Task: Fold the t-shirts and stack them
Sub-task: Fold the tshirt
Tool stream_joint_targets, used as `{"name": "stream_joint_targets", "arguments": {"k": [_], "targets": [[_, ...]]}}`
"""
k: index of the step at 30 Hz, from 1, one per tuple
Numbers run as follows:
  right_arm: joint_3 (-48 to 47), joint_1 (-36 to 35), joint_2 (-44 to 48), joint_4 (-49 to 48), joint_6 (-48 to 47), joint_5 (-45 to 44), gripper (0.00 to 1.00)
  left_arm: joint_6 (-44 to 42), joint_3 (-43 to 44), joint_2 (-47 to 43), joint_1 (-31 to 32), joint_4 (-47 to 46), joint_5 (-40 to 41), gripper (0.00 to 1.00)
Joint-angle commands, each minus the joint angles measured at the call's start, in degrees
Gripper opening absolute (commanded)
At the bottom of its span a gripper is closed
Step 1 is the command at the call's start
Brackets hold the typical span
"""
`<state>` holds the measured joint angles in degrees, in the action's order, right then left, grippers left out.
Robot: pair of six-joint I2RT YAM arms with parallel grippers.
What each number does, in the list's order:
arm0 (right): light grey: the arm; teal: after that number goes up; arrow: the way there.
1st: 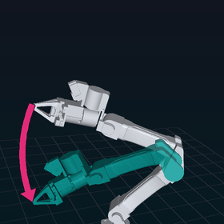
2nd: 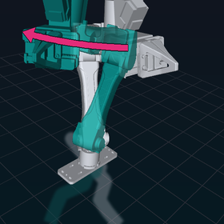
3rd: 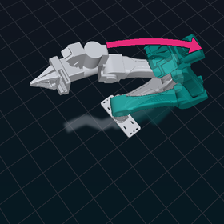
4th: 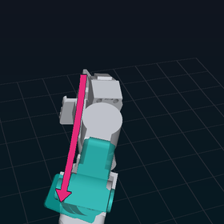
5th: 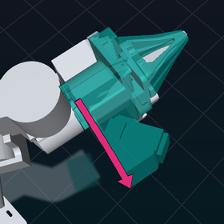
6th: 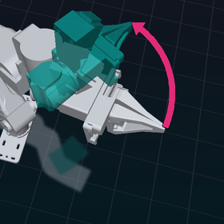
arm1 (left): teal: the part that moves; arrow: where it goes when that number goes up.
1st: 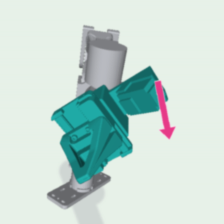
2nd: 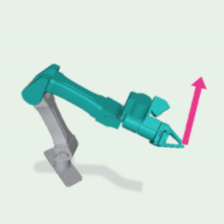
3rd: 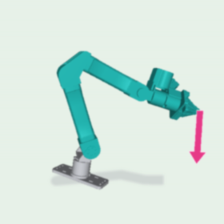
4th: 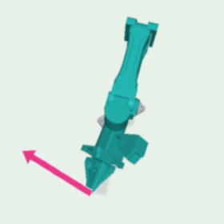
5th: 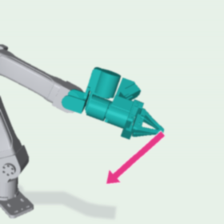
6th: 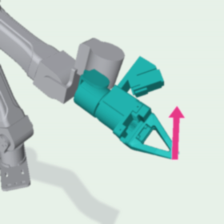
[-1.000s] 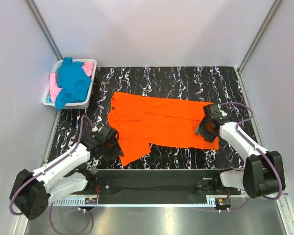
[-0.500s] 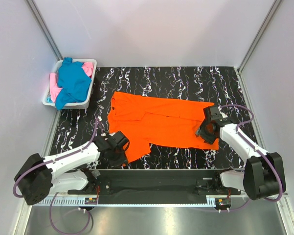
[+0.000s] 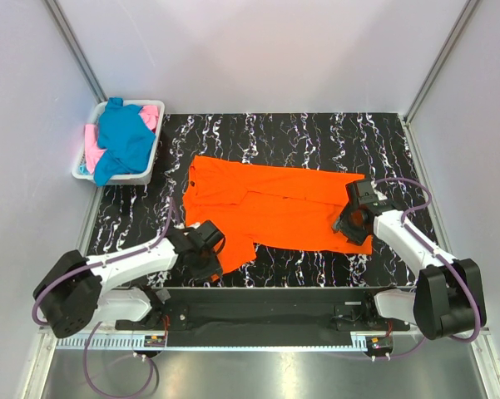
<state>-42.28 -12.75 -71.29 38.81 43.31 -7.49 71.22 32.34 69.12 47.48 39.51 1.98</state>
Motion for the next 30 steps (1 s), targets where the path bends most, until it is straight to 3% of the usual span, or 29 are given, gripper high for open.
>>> {"name": "stream_joint_targets", "arguments": {"k": [1,6,10,11,13,30], "targets": [[0.27,-0.26,0.53,-0.49,-0.33,-1.13,0.56,0.32,-0.08,2.15,0.24,-2.51,1.53,0.39],[0.36,-0.25,-0.61,-0.75,-0.07,-1.04,0.56,0.67,-1.22,1.72,0.24,-2.33,2.77,0.34],[0.45,-0.26,-0.78,-0.75,-0.07,-1.13,0.55,0.67,-0.79,1.37,0.24,-0.75,3.73,0.14],[0.36,-0.25,-0.78,-0.75,0.02,-1.21,0.55,0.76,-0.70,1.28,0.33,-0.22,4.00,0.05],[0.36,-0.26,-0.78,-0.75,0.11,-1.39,0.55,0.85,-0.35,1.02,0.24,0.92,4.61,0.00],[0.09,-0.25,-0.96,-0.57,0.72,-2.44,0.54,-0.03,3.17,-8.82,1.21,6.28,11.46,0.00]]}}
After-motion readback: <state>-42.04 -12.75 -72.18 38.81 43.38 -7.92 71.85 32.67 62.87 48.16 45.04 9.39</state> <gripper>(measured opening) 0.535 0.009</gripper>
